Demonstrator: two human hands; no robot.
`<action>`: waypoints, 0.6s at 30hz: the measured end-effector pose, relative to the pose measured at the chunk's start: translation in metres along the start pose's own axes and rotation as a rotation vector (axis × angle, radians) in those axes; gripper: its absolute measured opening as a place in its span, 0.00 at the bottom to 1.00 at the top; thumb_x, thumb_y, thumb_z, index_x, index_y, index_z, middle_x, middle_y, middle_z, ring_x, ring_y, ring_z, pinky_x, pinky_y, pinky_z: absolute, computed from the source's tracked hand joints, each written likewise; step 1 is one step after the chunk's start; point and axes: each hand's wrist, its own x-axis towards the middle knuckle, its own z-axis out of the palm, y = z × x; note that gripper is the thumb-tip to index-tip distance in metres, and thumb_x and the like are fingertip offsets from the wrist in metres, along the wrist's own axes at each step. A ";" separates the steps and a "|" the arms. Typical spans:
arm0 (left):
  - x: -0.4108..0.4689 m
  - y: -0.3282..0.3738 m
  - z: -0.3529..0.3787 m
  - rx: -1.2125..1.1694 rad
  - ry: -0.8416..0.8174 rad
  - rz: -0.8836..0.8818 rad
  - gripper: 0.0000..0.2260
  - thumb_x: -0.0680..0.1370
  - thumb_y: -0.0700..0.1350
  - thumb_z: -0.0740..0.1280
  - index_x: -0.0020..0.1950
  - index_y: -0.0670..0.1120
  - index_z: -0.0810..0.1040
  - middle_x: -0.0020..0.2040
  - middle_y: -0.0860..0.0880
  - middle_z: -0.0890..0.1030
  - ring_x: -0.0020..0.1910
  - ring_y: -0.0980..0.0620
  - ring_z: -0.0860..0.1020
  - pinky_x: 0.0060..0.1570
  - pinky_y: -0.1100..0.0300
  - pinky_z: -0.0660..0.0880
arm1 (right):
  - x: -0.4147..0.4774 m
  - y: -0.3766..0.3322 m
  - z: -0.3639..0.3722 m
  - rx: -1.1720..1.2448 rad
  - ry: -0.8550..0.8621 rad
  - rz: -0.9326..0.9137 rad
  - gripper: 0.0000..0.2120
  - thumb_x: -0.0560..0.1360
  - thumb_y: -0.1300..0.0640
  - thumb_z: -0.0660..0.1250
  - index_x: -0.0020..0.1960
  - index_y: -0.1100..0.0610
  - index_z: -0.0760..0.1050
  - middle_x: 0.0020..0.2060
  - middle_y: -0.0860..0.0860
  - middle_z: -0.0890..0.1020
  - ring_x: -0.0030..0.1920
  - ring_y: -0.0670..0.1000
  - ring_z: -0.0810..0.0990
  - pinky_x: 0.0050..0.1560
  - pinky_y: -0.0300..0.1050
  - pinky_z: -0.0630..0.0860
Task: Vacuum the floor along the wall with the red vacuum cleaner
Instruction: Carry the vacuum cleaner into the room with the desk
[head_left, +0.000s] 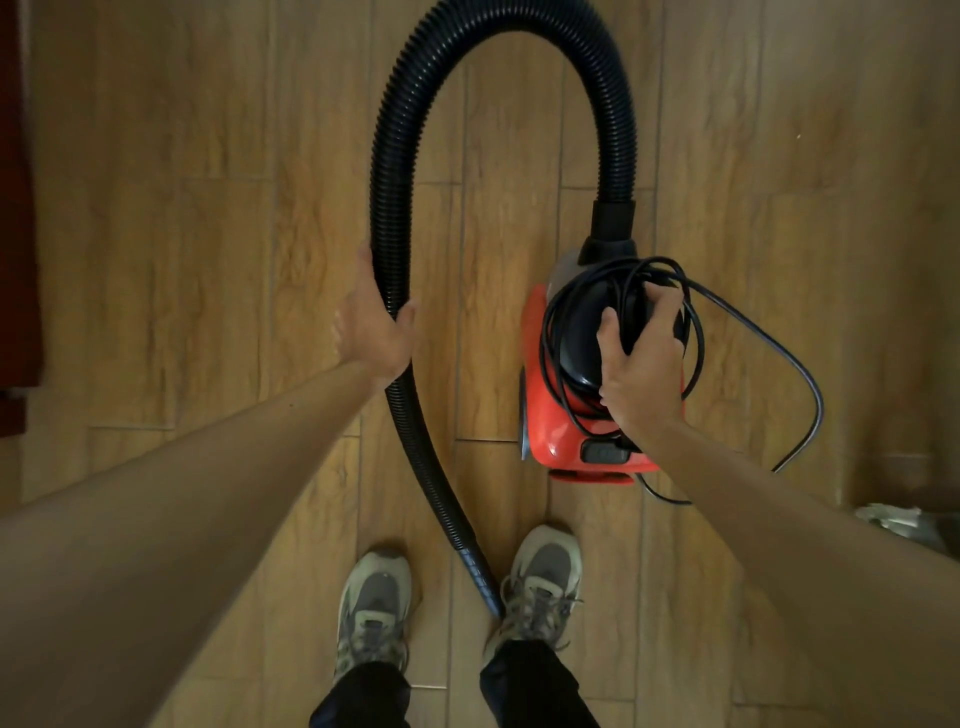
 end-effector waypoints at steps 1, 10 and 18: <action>0.000 0.001 0.000 0.000 -0.003 -0.009 0.33 0.80 0.38 0.67 0.80 0.47 0.53 0.68 0.47 0.75 0.61 0.49 0.77 0.56 0.62 0.71 | 0.000 0.000 -0.002 -0.014 -0.014 0.007 0.15 0.83 0.51 0.60 0.66 0.57 0.63 0.37 0.48 0.80 0.28 0.51 0.80 0.29 0.54 0.79; -0.002 0.031 -0.027 0.025 -0.057 -0.136 0.33 0.80 0.40 0.66 0.79 0.45 0.51 0.65 0.40 0.71 0.60 0.43 0.75 0.58 0.51 0.75 | -0.001 -0.032 -0.025 -0.351 -0.208 0.150 0.30 0.82 0.54 0.61 0.77 0.63 0.52 0.69 0.63 0.69 0.65 0.62 0.74 0.62 0.56 0.75; 0.006 0.119 -0.124 0.102 -0.151 0.025 0.42 0.79 0.49 0.69 0.81 0.48 0.42 0.72 0.39 0.65 0.68 0.41 0.69 0.65 0.49 0.67 | 0.024 -0.147 -0.077 -0.630 -0.397 0.041 0.28 0.82 0.47 0.61 0.76 0.58 0.56 0.67 0.62 0.67 0.60 0.62 0.76 0.55 0.54 0.77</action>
